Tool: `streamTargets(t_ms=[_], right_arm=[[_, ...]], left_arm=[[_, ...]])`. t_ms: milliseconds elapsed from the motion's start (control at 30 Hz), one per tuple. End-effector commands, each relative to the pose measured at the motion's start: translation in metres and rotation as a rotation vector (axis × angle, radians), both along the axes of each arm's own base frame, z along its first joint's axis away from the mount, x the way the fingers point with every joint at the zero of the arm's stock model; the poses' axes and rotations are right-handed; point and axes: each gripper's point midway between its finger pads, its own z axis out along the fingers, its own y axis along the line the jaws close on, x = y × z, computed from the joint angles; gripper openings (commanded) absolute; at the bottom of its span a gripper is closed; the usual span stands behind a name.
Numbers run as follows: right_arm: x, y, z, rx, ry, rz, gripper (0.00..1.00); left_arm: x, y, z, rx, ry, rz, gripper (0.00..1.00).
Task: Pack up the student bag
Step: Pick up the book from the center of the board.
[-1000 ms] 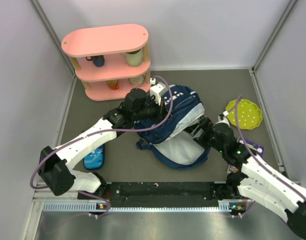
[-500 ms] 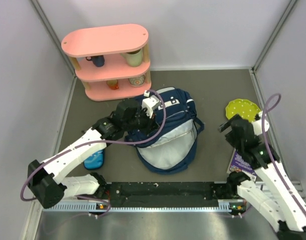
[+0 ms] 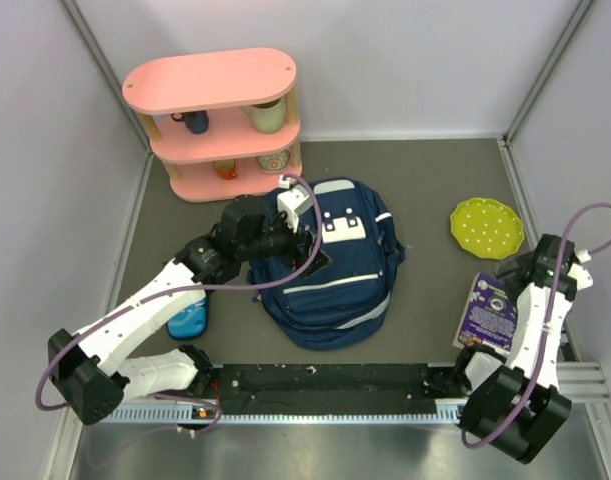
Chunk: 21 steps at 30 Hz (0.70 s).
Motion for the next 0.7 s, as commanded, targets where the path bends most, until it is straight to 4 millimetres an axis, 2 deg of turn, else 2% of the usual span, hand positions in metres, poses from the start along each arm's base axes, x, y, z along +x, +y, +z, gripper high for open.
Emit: streamTargets(t_ms=[0,100,233,400,433,500,567,633,667], right_arm=[[-0.016,-0.031,-0.014,-0.07,0.095,-0.113,0.99],[-0.023,-0.048,-0.02,-0.152,0.107,-0.183,0.99],[-0.026,-0.057,-0.032,-0.181,0.105,-0.226,0.99],[-0.026,-0.063,-0.056,-0.106,0.069,-0.29,0.99],[-0.019,-0.065,-0.056,-0.096,0.04,-0.281,0.99],[-0.013,-0.06,-0.058,-0.061,0.021,-0.248,0.99],[-0.008,-0.055,-0.064,-0.038,-0.003,-0.231,0.99],[-0.009,-0.043,-0.077,0.008,-0.005,-0.198,0.99],[-0.003,-0.034,-0.081,0.047,-0.036,-0.17,0.99]], left_arm=[[-0.001,-0.019,0.037,-0.142,-0.035,-0.057,0.88],[-0.001,-0.026,0.038,-0.168,-0.022,-0.075,0.88],[0.0,-0.036,0.035,-0.189,0.003,-0.096,0.89],[0.004,-0.045,0.039,-0.199,0.002,-0.099,0.91],[0.005,-0.048,0.038,-0.201,0.003,-0.096,0.94],[0.007,-0.053,0.042,-0.226,-0.003,-0.094,0.98],[0.01,-0.063,0.038,-0.224,0.015,-0.099,0.99],[0.011,-0.074,0.03,-0.209,0.036,-0.108,0.99],[0.013,-0.079,0.035,-0.216,0.032,-0.108,0.99]])
